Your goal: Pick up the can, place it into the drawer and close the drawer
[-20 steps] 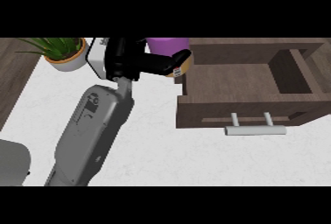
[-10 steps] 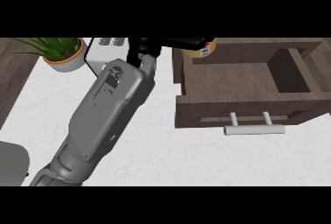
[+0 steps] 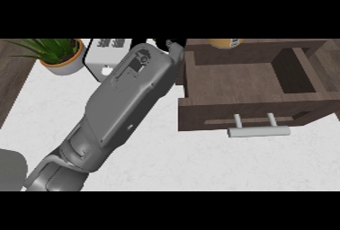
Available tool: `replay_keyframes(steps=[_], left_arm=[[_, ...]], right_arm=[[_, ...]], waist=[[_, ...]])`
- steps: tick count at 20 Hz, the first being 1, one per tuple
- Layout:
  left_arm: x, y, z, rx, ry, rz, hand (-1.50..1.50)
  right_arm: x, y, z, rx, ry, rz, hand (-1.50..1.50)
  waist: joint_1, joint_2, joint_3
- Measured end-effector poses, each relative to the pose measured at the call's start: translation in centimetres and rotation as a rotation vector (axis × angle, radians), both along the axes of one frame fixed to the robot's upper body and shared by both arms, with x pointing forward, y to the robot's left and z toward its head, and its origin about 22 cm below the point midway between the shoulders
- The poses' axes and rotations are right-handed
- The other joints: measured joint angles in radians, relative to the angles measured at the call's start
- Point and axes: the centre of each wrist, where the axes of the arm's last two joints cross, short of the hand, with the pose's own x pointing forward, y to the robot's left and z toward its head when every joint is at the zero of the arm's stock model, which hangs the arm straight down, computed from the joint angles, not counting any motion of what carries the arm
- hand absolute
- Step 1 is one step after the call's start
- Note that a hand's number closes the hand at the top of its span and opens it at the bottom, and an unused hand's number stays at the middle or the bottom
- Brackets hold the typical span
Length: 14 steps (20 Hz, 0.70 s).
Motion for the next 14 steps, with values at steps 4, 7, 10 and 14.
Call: replay_keyframes(steps=[4, 7, 10, 14], left_arm=[[0.3, -0.9, -0.4, 0.013, 0.007, 0.001, 1.50], [0.5, -1.5, -0.6, 0.021, 0.017, 0.001, 1.50], [0.8, -1.7, -1.2, 0.035, 0.029, 0.011, 1.50], [1.0, -2.1, -1.5, 0.057, 0.042, 0.024, 1.50]], right_arm=[[0.4, -0.4, 0.1, -0.002, 0.000, 0.007, -1.50], [0.4, -0.3, 0.3, -0.002, -0.005, 0.006, -1.50], [0.6, -0.5, 0.3, -0.002, -0.006, 0.012, -1.50], [0.8, 0.0, 0.6, 0.002, -0.004, 0.020, -1.50]], waist=[[-0.008, 0.002, 0.000], [-0.011, 0.003, 0.000], [-0.018, 0.004, 0.000], [-0.025, 0.006, 0.000]])
